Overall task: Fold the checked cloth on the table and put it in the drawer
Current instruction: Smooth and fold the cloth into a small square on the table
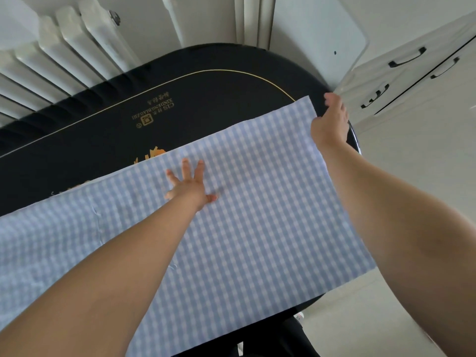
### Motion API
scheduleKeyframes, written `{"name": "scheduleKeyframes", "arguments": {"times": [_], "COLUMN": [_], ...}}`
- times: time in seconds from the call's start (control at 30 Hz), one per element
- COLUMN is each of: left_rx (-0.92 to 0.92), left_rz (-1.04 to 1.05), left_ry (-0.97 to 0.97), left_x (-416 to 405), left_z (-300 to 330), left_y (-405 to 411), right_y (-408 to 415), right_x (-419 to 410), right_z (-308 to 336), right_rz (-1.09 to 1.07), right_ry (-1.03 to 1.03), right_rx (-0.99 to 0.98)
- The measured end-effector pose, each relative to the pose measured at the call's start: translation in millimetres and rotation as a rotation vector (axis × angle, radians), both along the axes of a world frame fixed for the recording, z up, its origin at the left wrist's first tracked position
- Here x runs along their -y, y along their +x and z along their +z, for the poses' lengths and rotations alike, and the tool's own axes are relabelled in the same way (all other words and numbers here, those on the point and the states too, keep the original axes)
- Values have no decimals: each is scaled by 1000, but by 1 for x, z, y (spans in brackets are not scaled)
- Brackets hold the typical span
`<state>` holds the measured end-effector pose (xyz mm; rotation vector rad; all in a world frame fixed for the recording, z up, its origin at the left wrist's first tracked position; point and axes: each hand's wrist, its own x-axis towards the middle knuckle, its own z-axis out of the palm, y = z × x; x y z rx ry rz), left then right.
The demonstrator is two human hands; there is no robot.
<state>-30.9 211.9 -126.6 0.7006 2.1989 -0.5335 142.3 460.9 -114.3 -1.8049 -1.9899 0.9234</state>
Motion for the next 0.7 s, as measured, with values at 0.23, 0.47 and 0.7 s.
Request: {"name": "scheduleKeyframes", "arguments": {"times": [0.23,0.47,0.7], "left_rx": [-4,-32,-142], "left_rz": [15,4,-95], "left_ry": [74,133,397], "left_x": [2,9,59], "left_z": [0,1,-16], "left_y": [2,7,54], "right_y": [31,166,209], "right_x": [183,247,235], "right_z": [-30,-70,-48], "right_rz": [713,339,-782], "right_ry": [116,117,-429], "right_rx": [130,424,-47]}}
